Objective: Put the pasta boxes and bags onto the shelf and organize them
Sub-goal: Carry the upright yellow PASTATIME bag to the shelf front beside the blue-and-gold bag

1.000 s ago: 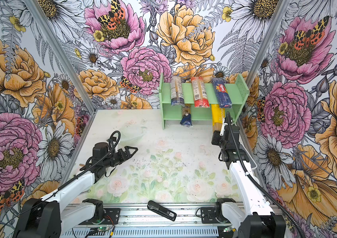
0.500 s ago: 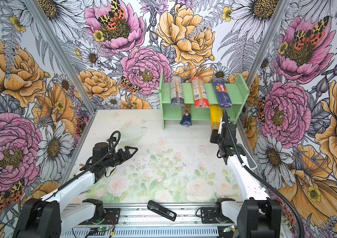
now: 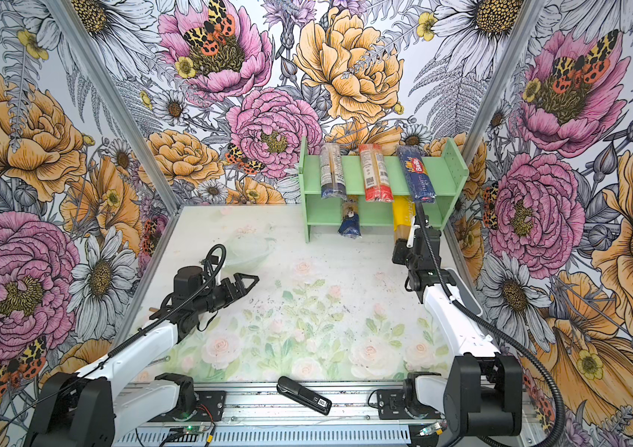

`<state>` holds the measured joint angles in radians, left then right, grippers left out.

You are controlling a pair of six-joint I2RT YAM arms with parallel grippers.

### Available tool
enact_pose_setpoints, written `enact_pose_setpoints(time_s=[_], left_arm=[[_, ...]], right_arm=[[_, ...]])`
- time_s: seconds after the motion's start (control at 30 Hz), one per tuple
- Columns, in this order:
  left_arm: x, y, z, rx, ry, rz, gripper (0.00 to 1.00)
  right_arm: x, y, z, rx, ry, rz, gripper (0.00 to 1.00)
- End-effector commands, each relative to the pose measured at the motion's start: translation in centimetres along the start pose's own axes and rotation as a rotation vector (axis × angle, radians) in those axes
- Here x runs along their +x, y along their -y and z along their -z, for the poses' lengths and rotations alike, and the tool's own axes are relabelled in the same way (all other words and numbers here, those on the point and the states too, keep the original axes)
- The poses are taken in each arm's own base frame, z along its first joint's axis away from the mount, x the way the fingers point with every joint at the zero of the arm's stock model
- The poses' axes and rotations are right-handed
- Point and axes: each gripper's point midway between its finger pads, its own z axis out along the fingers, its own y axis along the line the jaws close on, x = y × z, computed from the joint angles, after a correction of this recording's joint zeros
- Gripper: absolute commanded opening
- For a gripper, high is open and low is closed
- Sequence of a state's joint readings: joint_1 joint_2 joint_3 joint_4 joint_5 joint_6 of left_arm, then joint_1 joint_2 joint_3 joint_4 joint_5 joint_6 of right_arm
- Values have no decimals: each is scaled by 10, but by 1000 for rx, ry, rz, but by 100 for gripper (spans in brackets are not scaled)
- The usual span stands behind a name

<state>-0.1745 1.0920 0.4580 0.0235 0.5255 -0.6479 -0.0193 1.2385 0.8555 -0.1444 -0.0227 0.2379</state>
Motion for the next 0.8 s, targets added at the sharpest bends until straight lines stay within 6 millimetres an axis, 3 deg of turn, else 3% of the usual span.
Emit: enact_pose_setpoints(time_s=[0.0,0.77], left_arm=[[-10,15,4,30,27,-44,99],[-9,17,6,29,34,-39,99]], right_arm=[[-92,-14,20,-51,296,6,0],[-110,-17,-12,-55,310,19,0]])
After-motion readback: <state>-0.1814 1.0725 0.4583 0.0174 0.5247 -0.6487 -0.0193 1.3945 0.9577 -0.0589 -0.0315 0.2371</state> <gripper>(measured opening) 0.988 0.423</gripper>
